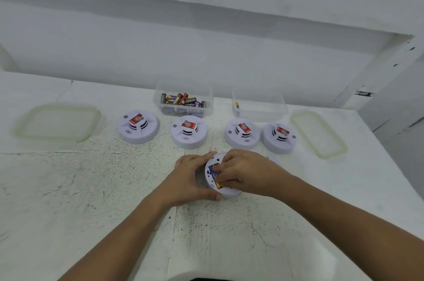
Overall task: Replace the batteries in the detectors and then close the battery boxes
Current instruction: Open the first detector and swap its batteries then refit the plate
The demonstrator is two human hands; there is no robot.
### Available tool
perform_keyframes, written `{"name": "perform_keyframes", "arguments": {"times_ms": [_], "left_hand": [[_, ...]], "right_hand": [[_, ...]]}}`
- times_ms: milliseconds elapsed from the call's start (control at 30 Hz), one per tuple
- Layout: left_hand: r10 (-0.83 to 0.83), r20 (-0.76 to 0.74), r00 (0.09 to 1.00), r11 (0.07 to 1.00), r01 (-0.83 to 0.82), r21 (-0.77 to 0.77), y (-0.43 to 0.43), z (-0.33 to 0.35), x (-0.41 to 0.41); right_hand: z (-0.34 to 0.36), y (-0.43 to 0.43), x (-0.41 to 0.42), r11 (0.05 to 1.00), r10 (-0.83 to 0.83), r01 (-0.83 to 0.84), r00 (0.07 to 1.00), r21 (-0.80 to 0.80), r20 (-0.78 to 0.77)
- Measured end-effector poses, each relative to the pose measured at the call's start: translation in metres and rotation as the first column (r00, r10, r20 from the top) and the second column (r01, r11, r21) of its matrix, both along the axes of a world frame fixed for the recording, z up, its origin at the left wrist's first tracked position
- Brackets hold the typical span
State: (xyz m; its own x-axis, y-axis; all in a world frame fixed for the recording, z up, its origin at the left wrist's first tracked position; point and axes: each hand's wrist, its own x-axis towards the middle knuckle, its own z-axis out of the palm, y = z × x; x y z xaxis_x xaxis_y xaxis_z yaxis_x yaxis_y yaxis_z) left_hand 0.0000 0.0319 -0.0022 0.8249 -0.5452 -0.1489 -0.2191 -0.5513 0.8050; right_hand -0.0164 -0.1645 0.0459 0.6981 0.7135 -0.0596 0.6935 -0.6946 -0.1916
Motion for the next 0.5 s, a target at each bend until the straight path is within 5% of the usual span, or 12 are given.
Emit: {"name": "perform_keyframes", "arguments": {"times_ms": [167, 500], "left_hand": [[0.021, 0.029, 0.999, 1.0, -0.021, 0.004, -0.002, -0.006, -0.001], [0.059, 0.044, 0.997, 0.998, -0.059, -0.012, -0.001, -0.013, 0.001]], "right_hand": [[0.005, 0.005, -0.002, 0.966, 0.182, -0.144, 0.968, -0.213, 0.175], [-0.005, -0.005, -0.008, 0.995, 0.102, -0.103, 0.985, 0.0, 0.138]]}}
